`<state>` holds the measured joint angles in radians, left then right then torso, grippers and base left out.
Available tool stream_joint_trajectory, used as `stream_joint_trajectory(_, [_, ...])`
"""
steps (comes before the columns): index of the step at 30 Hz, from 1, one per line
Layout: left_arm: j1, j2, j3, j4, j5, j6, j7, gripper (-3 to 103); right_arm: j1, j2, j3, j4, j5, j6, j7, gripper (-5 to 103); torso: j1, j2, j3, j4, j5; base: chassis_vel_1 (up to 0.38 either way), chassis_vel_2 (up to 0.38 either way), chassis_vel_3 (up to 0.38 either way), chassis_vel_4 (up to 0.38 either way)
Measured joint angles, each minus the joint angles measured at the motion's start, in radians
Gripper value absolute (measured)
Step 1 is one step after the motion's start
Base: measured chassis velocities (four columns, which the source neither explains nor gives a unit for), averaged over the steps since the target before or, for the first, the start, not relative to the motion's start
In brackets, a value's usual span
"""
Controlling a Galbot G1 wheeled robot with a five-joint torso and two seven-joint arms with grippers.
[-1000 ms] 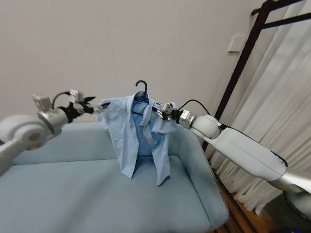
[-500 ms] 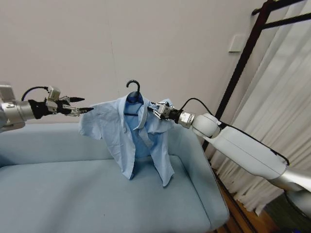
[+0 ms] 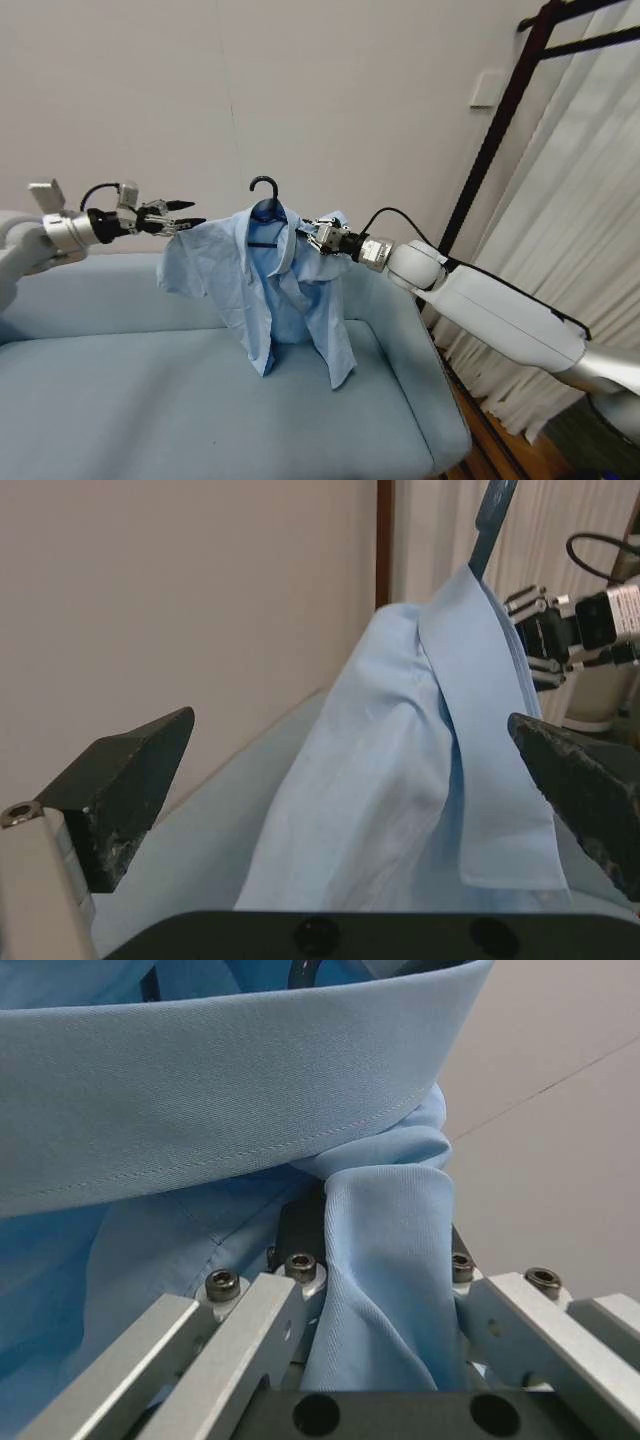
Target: Pick up the clothes from the sofa and hang them on the clothes hanger.
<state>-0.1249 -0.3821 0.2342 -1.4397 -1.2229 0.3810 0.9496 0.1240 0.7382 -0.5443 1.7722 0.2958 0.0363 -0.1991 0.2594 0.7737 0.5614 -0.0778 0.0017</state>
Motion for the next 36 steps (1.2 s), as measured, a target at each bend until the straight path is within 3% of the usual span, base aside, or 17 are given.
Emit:
stream_joint_trajectory(5, [-0.156, -0.044, 0.172, 0.052, 0.023, 0.032, 0.037, 100, -0.003, -0.021, 0.011, -0.005, 0.000, 0.004, -0.001, 10, 0.000, 0.000, 0.000, -0.0005, 0.0001, 0.000, 0.000, 0.000, 0.000])
stream_joint_trajectory(14, [-0.337, -0.127, 0.346, 0.154, 0.065, 0.052, 0.139, 102, -0.018, -0.034, 0.017, -0.003, -0.008, 0.020, -0.002, 10, 0.000, 0.000, 0.000, 0.0002, 0.0001, 0.000, 0.000, 0.000, 0.000])
stream_joint_trajectory(16, [-0.363, -0.144, 0.373, 0.181, 0.081, 0.053, 0.169, 96, -0.020, -0.033, 0.018, -0.002, -0.008, 0.020, 0.000, 10, 0.000, 0.000, 0.000, -0.0003, -0.0001, 0.000, 0.000, 0.000, 0.000])
stream_joint_trajectory(19, [-0.375, -0.150, 0.393, 0.191, 0.089, 0.053, 0.188, 93, -0.021, -0.032, 0.021, -0.003, -0.008, 0.019, 0.001, 10, 0.000, 0.000, 0.000, -0.0003, 0.0001, 0.000, 0.000, 0.000, 0.000])
stream_joint_trajectory(22, [-0.376, -0.140, 0.417, 0.186, 0.115, 0.040, 0.219, 77, -0.022, -0.032, 0.027, -0.011, -0.008, 0.019, 0.003, 10, 0.000, 0.000, 0.000, 0.0000, -0.0004, 0.000, 0.000, 0.000, 0.000])
stream_joint_trajectory(24, [-0.371, -0.133, 0.420, 0.179, 0.127, 0.032, 0.230, 73, -0.024, -0.032, 0.029, -0.013, -0.009, 0.019, 0.003, 10, 0.000, 0.000, 0.000, 0.0002, -0.0004, 0.000, 0.000, 0.000, 0.000])
stream_joint_trajectory(26, [-0.368, -0.131, 0.421, 0.179, 0.134, 0.028, 0.235, 72, -0.027, -0.033, 0.030, -0.015, -0.010, 0.019, 0.003, 10, 0.000, 0.000, 0.000, 0.0004, -0.0004, 0.000, 0.000, 0.000, 0.000])
stream_joint_trajectory(29, [-0.367, -0.142, 0.421, 0.189, 0.165, 0.021, 0.238, 81, -0.033, -0.033, 0.030, -0.014, -0.012, 0.019, 0.004, 10, 0.000, 0.000, 0.000, 0.0002, -0.0004, 0.000, 0.000, 0.000, 0.000])
stream_joint_trajectory(32, [-0.369, -0.157, 0.421, 0.200, 0.181, 0.018, 0.245, 80, -0.037, -0.036, 0.030, -0.011, -0.013, 0.020, 0.005, 10, 0.000, 0.000, 0.000, -0.0002, -0.0003, 0.000, 0.000, 0.000, 0.000])
stream_joint_trajectory(36, [-0.384, -0.176, 0.434, 0.214, 0.194, 0.014, 0.263, 64, -0.037, -0.043, 0.031, -0.008, -0.012, 0.020, 0.007, 10, 0.000, 0.000, 0.000, -0.0003, 0.0001, 0.000, 0.000, 0.000, 0.000])
